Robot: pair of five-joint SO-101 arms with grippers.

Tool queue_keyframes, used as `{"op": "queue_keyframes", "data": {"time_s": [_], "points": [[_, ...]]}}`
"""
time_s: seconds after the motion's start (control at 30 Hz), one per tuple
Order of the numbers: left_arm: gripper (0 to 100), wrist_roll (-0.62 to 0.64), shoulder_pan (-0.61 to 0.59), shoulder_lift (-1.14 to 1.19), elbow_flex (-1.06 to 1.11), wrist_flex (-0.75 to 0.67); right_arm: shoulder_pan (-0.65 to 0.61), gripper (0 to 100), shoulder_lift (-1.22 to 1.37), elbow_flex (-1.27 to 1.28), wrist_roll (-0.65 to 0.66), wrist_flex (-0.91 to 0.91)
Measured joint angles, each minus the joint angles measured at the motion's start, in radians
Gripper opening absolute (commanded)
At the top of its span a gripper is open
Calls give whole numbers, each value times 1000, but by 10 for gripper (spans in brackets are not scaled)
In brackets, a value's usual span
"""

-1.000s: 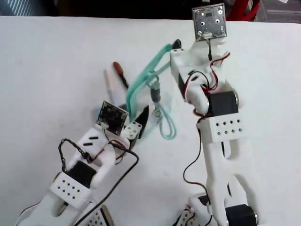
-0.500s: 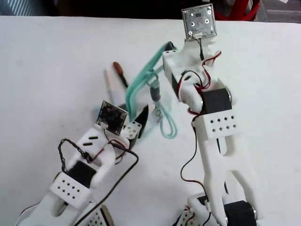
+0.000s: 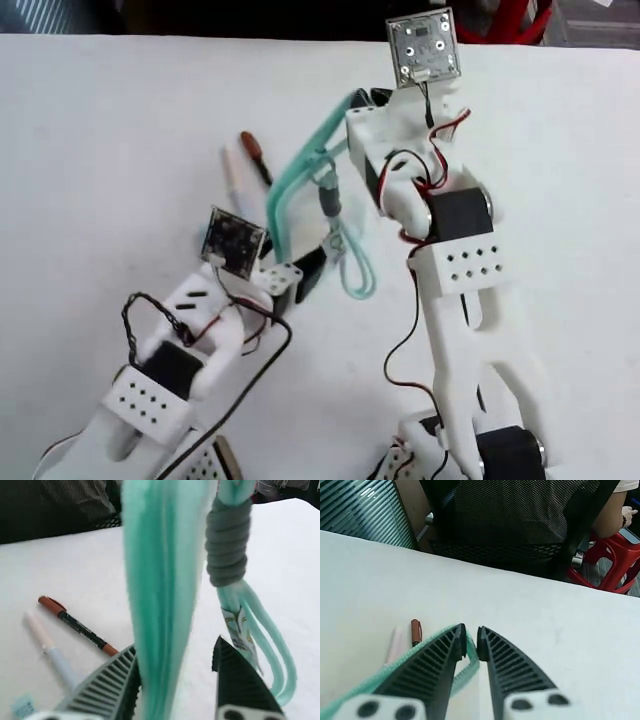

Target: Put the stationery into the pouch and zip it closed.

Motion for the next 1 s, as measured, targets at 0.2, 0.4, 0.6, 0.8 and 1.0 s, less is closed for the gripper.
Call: {"op": "queue_keyframes", "data": {"time_s": [0.2,0.4,0.6,0.8,1.0], "points": [[238,28,-9,-170,-114,321,14,29,0,2,0,9],[238,-107,-196,-517,-275,640,20,29,-5,-3,0,52],[238,-204,-446,-618,-319,686,20,29,-9,-3,-2,60],[238,-170,-505,-272,-368,600,23,29,-60,-2,-2,121],[237,-140,-532,330,-620,563,21,29,-183,37,0,163]]}}
